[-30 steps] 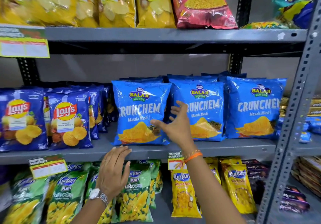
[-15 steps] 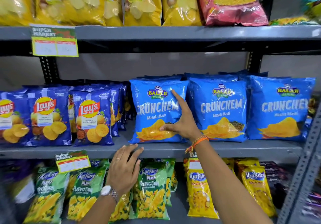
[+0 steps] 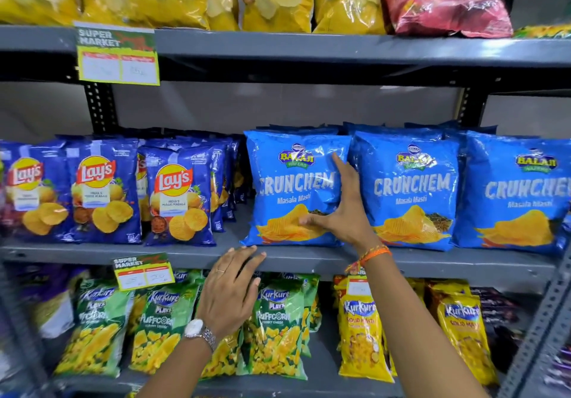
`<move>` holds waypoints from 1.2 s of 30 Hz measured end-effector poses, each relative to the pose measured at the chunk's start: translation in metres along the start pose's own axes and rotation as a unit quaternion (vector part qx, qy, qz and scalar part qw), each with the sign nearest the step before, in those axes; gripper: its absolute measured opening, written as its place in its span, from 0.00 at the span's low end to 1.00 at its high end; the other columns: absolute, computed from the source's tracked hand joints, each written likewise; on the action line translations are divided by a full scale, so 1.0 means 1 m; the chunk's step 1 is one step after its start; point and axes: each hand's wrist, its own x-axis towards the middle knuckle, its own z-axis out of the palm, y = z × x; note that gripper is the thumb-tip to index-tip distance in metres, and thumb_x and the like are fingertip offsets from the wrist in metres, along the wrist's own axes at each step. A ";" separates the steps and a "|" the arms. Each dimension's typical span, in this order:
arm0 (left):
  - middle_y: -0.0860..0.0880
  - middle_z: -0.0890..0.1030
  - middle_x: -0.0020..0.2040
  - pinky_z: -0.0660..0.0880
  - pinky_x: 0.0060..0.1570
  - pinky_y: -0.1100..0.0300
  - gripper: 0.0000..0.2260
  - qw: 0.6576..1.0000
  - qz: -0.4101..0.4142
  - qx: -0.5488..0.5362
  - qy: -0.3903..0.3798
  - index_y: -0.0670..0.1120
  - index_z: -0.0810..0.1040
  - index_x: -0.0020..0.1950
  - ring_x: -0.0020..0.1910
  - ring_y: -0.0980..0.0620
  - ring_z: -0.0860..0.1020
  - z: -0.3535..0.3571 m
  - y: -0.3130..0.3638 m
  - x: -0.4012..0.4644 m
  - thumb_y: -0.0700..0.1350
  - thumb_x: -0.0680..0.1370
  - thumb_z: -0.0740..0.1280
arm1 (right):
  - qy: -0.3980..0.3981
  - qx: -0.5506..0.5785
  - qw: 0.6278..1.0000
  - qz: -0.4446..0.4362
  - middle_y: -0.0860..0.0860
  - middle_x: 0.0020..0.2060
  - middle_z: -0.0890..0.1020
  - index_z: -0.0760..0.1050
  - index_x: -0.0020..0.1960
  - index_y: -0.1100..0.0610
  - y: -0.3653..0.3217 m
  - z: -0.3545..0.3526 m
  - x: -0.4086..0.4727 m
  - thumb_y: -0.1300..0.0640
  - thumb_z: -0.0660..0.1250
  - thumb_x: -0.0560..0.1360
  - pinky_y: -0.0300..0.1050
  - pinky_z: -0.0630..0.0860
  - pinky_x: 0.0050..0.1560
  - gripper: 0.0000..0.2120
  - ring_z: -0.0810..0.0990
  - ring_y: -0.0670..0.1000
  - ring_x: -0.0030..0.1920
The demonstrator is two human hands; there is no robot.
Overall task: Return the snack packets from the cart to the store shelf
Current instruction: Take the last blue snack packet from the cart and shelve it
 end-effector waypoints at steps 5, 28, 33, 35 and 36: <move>0.47 0.76 0.71 0.58 0.79 0.53 0.21 0.999 -0.026 0.002 0.018 0.44 0.75 0.73 0.71 0.47 0.73 -0.039 -0.034 -0.012 0.48 0.81 0.60 | 0.139 -0.156 0.977 -0.041 0.51 0.82 0.51 0.61 0.79 0.46 -0.034 0.030 -0.019 0.46 0.83 0.61 0.34 0.45 0.75 0.51 0.51 0.53 0.81; 0.43 0.80 0.58 0.72 0.60 0.47 0.17 0.995 -0.083 0.000 0.047 0.41 0.80 0.63 0.57 0.41 0.77 -0.097 -0.197 -0.063 0.45 0.78 0.60 | -0.007 0.033 0.975 0.221 0.55 0.63 0.81 0.73 0.66 0.57 -0.113 0.239 -0.001 0.59 0.78 0.71 0.53 0.78 0.64 0.26 0.79 0.52 0.59; 0.42 0.81 0.55 0.72 0.59 0.46 0.15 0.994 -0.093 0.002 0.052 0.40 0.80 0.61 0.55 0.40 0.77 -0.097 -0.194 -0.057 0.44 0.79 0.61 | 0.044 0.041 0.974 0.220 0.58 0.63 0.79 0.74 0.65 0.58 -0.115 0.252 -0.005 0.59 0.77 0.72 0.55 0.78 0.62 0.24 0.79 0.56 0.61; 0.43 0.80 0.55 0.72 0.58 0.47 0.15 0.995 -0.088 0.000 0.056 0.41 0.79 0.62 0.54 0.41 0.77 -0.097 -0.193 -0.058 0.44 0.80 0.61 | 0.064 0.040 0.972 0.222 0.58 0.62 0.79 0.75 0.62 0.56 -0.111 0.257 -0.004 0.58 0.78 0.71 0.59 0.78 0.63 0.22 0.80 0.58 0.62; 0.43 0.80 0.55 0.72 0.58 0.47 0.15 0.995 -0.084 -0.002 0.060 0.41 0.79 0.62 0.54 0.41 0.76 -0.098 -0.193 -0.059 0.44 0.80 0.60 | 0.068 0.041 0.972 0.223 0.58 0.62 0.79 0.74 0.60 0.54 -0.107 0.260 -0.005 0.57 0.78 0.71 0.59 0.78 0.63 0.21 0.80 0.58 0.62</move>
